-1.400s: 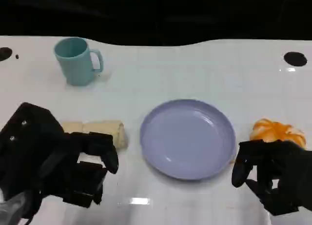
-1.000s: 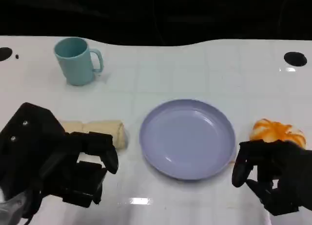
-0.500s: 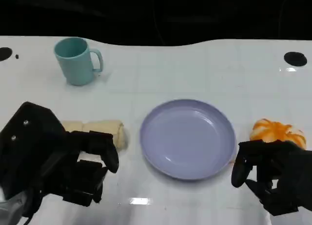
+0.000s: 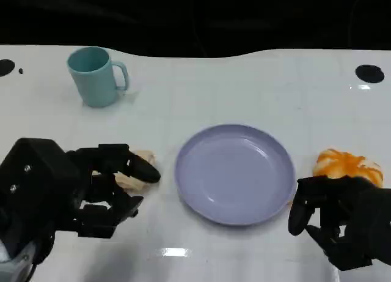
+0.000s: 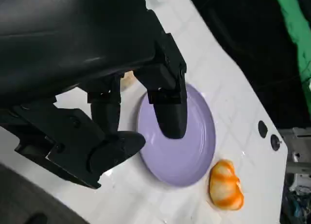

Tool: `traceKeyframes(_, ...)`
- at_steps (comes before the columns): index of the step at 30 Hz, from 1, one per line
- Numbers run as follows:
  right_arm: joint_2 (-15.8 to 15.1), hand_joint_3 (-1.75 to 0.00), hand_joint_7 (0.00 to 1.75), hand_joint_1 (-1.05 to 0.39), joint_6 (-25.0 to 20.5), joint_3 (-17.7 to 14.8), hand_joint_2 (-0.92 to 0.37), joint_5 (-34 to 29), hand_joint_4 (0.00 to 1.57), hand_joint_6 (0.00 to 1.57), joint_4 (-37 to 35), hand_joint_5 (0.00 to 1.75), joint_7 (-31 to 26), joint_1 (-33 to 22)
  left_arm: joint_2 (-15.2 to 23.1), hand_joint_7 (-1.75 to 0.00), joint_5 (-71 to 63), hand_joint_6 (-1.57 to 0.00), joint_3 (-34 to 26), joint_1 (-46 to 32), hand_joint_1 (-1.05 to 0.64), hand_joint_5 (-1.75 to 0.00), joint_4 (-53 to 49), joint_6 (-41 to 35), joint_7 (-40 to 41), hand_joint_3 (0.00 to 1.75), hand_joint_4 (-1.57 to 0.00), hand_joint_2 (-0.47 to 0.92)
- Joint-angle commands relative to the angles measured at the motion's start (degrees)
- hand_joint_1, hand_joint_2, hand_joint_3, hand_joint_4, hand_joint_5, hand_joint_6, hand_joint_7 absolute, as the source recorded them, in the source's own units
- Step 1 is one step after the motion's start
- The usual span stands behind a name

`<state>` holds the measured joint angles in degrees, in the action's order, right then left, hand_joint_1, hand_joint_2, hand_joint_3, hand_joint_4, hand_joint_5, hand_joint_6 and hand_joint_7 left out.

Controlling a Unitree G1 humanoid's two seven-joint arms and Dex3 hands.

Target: Grasp the towel on the left side of the plate with the left hand and place it into the plate.

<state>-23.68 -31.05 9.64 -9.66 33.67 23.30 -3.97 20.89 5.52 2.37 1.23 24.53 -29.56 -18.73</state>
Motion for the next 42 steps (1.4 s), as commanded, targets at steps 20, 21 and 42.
traceKeyframes(20, -0.5, -1.07, 1.40, -0.01, 0.1, -0.5, -0.57, 0.1, 0.72, 0.71, 1.0, 1.75, -0.1, 0.1, 8.3, 0.00, -36.9, -0.17, 9.4, 4.7, -0.52, -0.43, -10.6, 21.4, 3.6, 0.02, -0.03, 0.92)
traceKeyframes(21, -0.6, -1.07, 1.40, -0.01, 0.1, -0.4, -0.57, 0.0, 0.72, 0.71, 1.0, 1.75, -0.1, 0.1, 8.6, 0.00, -38.8, -0.17, 10.2, 5.6, -0.53, -0.44, -11.3, 21.5, 3.4, 0.03, -0.04, 0.92)
traceKeyframes(42, -0.3, -1.07, 1.40, -0.01, -1.6, 0.0, -0.57, -0.2, 0.73, 0.71, 2.9, 1.74, -0.3, -0.8, 5.1, -0.01, -51.8, -0.33, 22.6, 27.5, -0.52, -0.22, -41.0, 18.1, -2.8, 0.00, -0.32, 0.91)
